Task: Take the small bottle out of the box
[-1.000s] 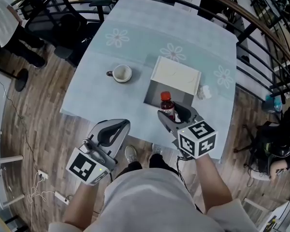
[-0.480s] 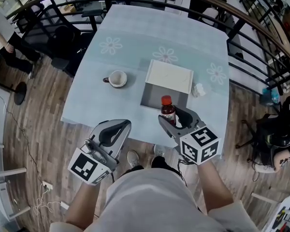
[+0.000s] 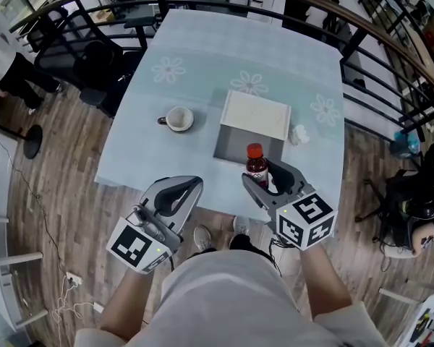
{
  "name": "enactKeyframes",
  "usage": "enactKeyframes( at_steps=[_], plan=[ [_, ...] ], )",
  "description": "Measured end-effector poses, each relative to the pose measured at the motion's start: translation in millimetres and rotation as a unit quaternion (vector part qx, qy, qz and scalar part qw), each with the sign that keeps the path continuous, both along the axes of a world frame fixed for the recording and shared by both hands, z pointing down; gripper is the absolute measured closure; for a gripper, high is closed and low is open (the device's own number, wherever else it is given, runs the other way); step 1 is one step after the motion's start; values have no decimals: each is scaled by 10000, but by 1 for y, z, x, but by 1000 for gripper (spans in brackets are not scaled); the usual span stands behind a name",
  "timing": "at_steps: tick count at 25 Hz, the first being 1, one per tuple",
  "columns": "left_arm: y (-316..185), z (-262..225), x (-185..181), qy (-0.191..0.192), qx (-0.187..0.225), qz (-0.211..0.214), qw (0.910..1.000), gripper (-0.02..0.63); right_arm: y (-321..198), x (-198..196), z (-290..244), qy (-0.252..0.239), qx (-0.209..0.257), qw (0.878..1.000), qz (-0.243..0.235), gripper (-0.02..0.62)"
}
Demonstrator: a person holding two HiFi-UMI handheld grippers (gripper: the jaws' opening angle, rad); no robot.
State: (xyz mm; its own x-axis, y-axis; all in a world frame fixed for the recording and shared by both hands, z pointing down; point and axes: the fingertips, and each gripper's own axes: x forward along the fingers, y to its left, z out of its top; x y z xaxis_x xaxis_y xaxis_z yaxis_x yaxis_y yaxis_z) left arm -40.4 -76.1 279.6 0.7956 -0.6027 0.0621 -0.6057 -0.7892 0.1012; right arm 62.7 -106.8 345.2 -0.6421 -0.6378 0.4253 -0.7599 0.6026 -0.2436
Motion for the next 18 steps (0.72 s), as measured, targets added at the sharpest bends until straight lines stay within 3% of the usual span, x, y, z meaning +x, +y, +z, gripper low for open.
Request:
enactKeyframes(
  at_steps=[18],
  plan=[
    [-14, 1, 4, 63, -7, 39, 10000, 600, -4, -3, -13, -99, 179, 9998, -73, 356]
  ],
)
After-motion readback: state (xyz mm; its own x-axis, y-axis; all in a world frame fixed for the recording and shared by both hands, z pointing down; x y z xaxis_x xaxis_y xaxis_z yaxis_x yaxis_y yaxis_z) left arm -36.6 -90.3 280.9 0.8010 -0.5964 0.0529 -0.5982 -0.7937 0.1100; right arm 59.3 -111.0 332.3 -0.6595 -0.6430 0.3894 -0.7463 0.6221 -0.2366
